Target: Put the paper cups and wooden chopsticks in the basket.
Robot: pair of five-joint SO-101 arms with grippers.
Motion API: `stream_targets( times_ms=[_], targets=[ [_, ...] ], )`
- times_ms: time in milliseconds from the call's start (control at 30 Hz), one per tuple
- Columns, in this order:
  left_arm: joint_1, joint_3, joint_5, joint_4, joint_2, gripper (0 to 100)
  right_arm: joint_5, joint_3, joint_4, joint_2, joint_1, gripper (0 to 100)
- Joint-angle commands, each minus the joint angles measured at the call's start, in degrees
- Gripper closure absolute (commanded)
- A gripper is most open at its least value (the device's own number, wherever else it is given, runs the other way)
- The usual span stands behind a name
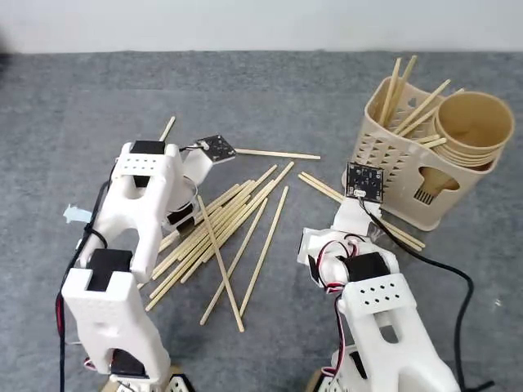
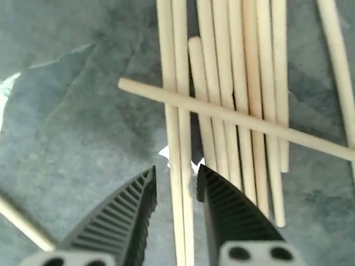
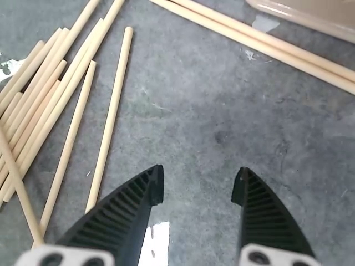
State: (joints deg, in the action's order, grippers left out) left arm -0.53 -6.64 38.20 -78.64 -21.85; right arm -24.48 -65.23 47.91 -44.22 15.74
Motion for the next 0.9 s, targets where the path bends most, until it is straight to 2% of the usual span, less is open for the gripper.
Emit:
stream_targets(
  times_ms=[0, 333, 467, 633, 867],
  targets=[
    [-0.44, 2.77, 0.35, 1.49, 0.62, 88, -0.18, 0.26, -0.66, -0.84, -0.13, 78.0],
    [-0.35, 4.62, 0.09, 1.05, -4.84, 88, -0.18, 0.26, -0.57, -0.84, -0.13, 78.0],
    [-0.44, 10.95, 0.0, -4.04, -9.14, 89, -0.18, 0.18, -0.57, -0.84, -0.13, 78.0],
    [0.97, 16.48, 0.0, -7.21, -15.03, 99, -0.18, 0.18, -0.57, -0.84, -0.13, 78.0],
    [-0.09, 25.45, -0.53, -14.15, -18.55, 99, -0.18, 0.18, -0.57, -0.84, -0.13, 78.0]
  ],
)
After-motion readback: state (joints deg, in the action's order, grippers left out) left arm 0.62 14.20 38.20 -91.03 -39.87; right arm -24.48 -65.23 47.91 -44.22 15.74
